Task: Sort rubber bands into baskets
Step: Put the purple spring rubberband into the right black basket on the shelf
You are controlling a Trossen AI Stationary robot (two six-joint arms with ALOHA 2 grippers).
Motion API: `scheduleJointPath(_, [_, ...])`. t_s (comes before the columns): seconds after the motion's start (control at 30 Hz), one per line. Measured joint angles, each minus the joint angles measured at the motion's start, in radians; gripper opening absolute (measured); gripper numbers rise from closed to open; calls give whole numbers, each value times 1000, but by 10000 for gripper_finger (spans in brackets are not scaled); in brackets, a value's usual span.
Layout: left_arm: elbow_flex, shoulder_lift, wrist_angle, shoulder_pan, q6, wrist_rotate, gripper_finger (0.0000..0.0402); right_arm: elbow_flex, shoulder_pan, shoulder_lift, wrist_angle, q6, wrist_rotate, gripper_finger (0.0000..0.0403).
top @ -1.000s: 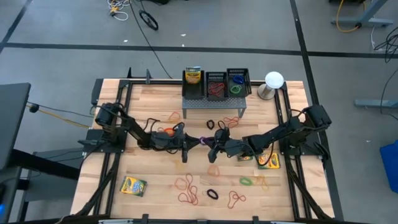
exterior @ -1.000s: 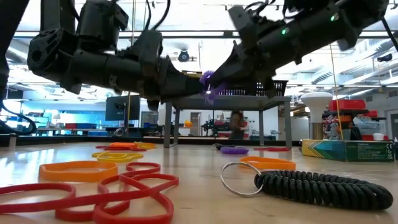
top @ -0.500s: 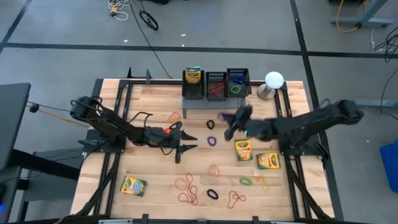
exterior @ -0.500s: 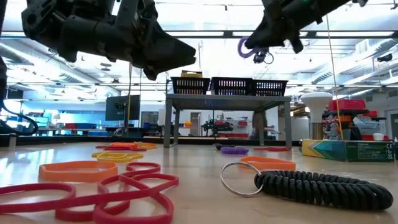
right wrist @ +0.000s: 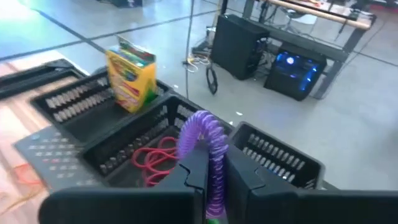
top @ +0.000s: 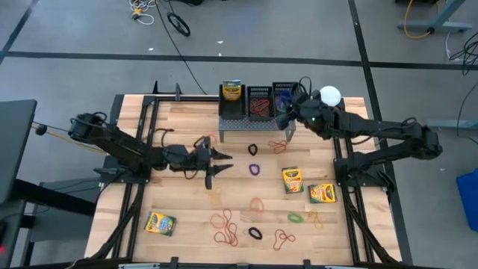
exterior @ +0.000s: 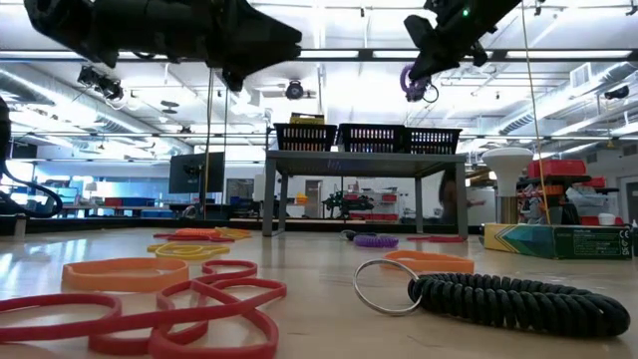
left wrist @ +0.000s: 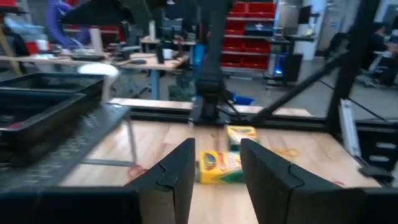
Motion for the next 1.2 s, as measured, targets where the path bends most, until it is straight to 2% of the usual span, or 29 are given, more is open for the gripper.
scheduleJointPath(0.17, [0, -81, -139, 32, 3, 0, 131, 0, -64, 0, -9, -2, -82, 29])
scheduleJointPath(0.3, [-2, -90, -163, 47, 8, 0, 115, 0, -80, 0, -20, -4, -94, 29])
scheduleJointPath(0.5, [-132, -89, 53, 63, 24, 26, 73, 8, -105, 1, -33, 4, -155, 29])
scheduleJointPath(0.73, [-271, -92, 256, 106, 12, 17, 47, 150, -109, 54, -226, 36, -141, 29])
scheduleJointPath(0.9, [-296, -92, 266, 131, 20, 15, 46, 233, -110, 119, -330, 78, -132, 29])
scheduleJointPath(1.2, [-296, -92, 266, 129, 35, 15, 46, 305, -107, 203, -330, 104, -122, 30])
